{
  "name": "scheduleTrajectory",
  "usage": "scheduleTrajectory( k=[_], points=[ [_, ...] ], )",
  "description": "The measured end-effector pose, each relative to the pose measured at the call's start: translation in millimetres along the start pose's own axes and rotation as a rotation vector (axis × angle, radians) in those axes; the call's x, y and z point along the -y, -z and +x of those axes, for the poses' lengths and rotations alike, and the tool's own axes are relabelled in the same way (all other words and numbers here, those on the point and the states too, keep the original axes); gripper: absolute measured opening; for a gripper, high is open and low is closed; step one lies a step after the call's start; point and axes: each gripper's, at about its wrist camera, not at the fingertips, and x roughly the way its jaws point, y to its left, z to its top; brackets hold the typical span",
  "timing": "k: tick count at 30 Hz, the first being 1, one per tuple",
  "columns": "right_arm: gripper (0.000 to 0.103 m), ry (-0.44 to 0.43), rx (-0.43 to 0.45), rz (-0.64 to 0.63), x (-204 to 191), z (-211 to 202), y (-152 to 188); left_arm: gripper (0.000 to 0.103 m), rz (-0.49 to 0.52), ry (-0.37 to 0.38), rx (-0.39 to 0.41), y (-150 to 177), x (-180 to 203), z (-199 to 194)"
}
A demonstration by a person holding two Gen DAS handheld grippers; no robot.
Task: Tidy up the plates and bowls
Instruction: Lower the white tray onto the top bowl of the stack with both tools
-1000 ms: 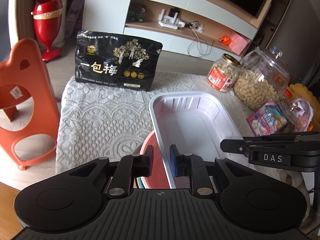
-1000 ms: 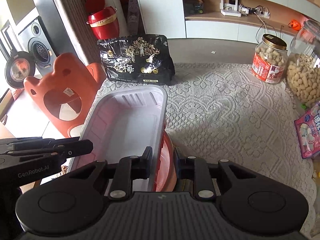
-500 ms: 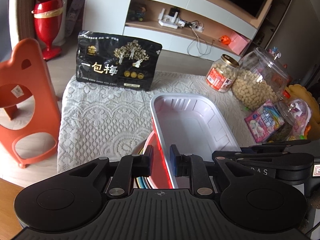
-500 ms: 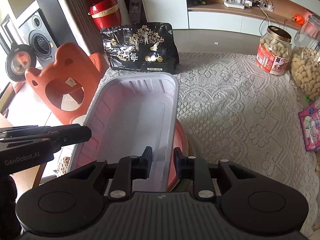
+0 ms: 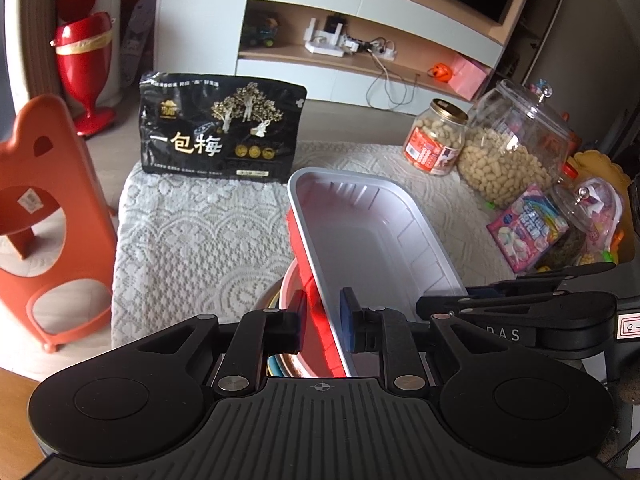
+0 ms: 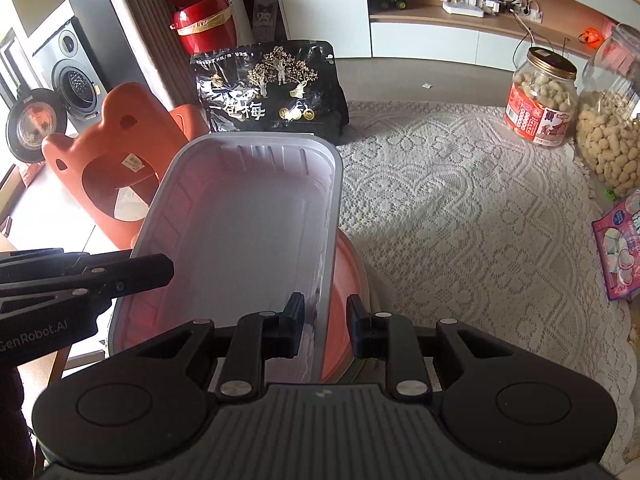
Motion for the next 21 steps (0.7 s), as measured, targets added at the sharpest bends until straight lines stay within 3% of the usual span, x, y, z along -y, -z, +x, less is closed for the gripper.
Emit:
scheduleTrajectory(
  k=[21],
  points=[
    [0.023,-0.029,-0.016,-0.001,2.1,-19.5,9.3,0.02,0.041,0.026,-0.029,2.6,11.9,-2.2]
  ],
)
